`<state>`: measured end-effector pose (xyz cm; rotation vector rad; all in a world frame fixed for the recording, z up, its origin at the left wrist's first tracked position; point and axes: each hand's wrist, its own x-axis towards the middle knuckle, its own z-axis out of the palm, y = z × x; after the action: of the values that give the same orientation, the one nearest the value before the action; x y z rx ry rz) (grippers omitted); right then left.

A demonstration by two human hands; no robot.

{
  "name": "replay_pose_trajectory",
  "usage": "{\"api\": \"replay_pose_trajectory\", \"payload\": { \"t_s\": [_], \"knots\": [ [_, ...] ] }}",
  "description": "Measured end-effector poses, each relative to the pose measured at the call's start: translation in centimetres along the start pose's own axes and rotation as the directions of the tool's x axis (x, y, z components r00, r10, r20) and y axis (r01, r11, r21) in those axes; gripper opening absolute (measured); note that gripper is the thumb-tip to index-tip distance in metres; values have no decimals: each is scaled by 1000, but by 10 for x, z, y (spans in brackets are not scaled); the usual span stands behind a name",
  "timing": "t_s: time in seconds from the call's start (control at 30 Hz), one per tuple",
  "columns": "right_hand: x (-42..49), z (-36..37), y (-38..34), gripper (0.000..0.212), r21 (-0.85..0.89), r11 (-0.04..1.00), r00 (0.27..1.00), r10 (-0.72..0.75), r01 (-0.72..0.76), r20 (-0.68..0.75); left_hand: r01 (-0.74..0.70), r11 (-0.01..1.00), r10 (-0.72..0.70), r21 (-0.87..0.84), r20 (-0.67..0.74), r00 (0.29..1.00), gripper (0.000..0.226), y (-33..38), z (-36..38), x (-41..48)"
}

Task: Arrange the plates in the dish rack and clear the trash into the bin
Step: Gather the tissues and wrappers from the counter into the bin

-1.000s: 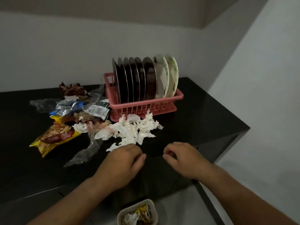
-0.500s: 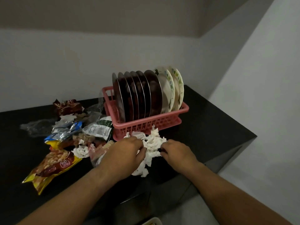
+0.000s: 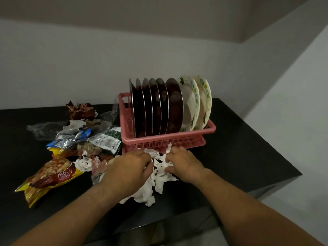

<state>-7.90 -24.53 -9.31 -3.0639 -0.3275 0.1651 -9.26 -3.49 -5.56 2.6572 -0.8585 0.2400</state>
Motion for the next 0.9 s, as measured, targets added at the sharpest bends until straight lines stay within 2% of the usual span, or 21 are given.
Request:
{"api": "replay_pose_trajectory", "payload": {
  "t_s": [0.2,0.3,0.4,0.57,0.7,0.8,0.9],
  "knots": [
    [-7,-38,19,39,150,988,994,-30,45,-101,-22,1000,22,17,-43,999,27,6,-6,21],
    [-12,-54,25,24,247,968,985,2,41,-174,-56,998,57,13,-60,997,26,9,-8,32],
    [-19,-58,33,8,351,936,981,79,-13,-176,-79,997,80,8,-55,995,25,12,-5,40],
    [-33,-46,48,33,427,897,972,191,-116,-137,-88,996,88,-6,-3,996,27,18,3,46],
    [-34,-36,52,24,464,869,946,278,-172,-169,-67,998,67,-1,51,996,30,21,9,47],
    [-35,-28,53,22,548,793,915,386,-264,-117,-68,998,67,7,69,995,30,24,12,49],
    [-39,-22,54,25,533,782,900,429,-324,-83,-77,997,76,15,61,995,31,25,14,50]
  ]
}}
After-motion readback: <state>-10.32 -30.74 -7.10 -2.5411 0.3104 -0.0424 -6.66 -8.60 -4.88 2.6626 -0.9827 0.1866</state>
